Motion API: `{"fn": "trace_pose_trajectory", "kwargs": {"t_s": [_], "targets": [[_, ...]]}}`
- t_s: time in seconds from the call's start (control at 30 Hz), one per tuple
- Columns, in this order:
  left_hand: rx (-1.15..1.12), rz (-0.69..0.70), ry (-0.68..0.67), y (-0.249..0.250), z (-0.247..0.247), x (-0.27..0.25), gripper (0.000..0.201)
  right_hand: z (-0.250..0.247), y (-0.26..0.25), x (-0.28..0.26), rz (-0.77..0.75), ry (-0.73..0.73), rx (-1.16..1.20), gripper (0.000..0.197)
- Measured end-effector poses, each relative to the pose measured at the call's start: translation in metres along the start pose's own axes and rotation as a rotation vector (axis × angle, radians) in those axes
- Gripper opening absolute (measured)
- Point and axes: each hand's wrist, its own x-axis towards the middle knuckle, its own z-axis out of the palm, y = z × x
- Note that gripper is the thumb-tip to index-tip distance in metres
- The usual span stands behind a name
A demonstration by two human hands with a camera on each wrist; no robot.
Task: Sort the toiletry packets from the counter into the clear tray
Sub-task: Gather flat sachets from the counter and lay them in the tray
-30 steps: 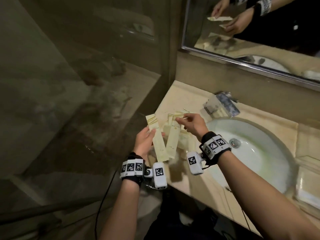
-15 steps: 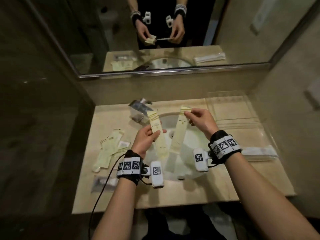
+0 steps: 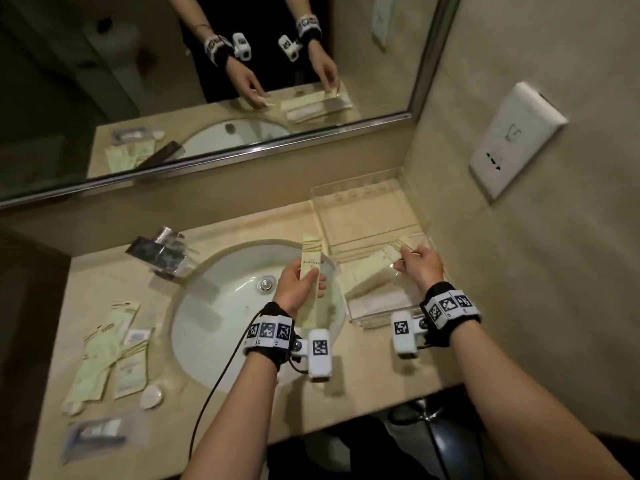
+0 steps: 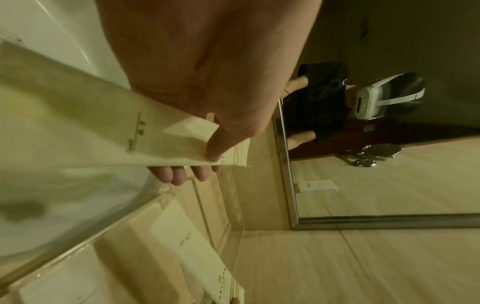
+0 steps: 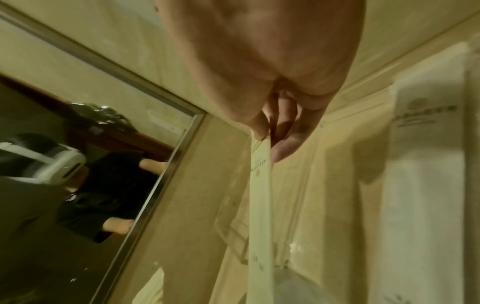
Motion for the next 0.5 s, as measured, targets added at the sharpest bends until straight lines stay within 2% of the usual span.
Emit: {"fn": "trace_pose_trajectory", "kwargs": {"t_s": [0.07,0.2,0.3,0.43,0.5], "targets": [[-0.001,-0.022,0.019,-0.003,0.013,0.004,0.029,-0.01,0.006,0.012,0.093,0.053,0.054,0.05],[0.032,-0.036,0.037,-0.009,0.024,0.008,0.027,-0.018,0.014,0.032,0.172,0.156,-0.027,0.053],[0.045,-0.042,0.05,-0.011,0.027,0.011,0.025,-0.014,0.018,0.044,0.22,0.115,-0.127,0.059],[0.05,-0.055,0.059,-0.013,0.026,0.015,0.024,-0.007,0.02,0.053,0.245,0.087,-0.268,0.053],[0.06,-0.059,0.065,-0.013,0.024,0.018,0.023,-0.002,0.025,0.059,0.23,0.055,-0.319,0.043]]}}
